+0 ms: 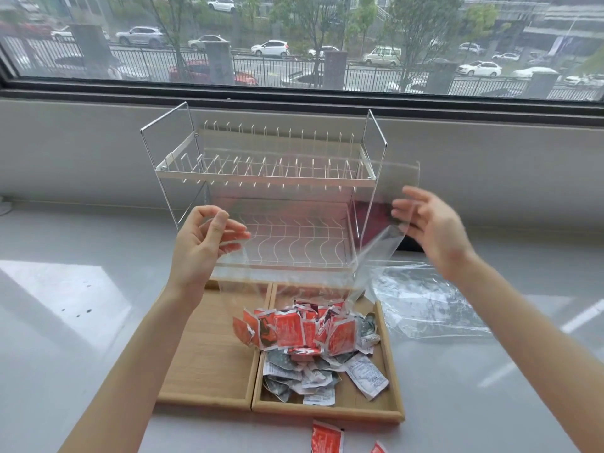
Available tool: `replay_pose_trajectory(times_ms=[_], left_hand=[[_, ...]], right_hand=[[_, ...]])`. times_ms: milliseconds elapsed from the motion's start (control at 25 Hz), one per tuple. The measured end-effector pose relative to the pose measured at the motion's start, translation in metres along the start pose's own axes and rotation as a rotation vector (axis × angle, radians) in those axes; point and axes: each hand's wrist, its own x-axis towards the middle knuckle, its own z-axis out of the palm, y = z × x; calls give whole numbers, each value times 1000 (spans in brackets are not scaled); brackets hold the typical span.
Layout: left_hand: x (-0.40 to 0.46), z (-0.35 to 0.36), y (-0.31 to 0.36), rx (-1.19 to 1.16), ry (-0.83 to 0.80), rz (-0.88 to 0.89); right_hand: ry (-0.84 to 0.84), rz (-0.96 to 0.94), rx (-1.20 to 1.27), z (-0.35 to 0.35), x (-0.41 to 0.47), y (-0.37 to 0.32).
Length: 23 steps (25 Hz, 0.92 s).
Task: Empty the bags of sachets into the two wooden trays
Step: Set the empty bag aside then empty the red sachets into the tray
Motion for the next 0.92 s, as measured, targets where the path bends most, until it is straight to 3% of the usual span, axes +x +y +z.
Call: replay_pose_trajectory(times_ms=[240, 360, 480, 640, 920], left_hand=[[-1, -10, -15, -99, -164, -69], [-20, -16, -40, 44, -226, -183], [-42, -19, -75, 210, -295, -427], [-66, -20, -124, 333, -328, -671], [-69, -13, -138, 402, -231, -642]], right_hand=[[-480, 369, -298, 19, -57, 111], [-412, 407, -393, 37, -59, 130], [-306, 432, -384, 47, -56, 137], [-292, 440, -437, 50, -56, 144], [-149, 359, -428, 58, -57, 147]])
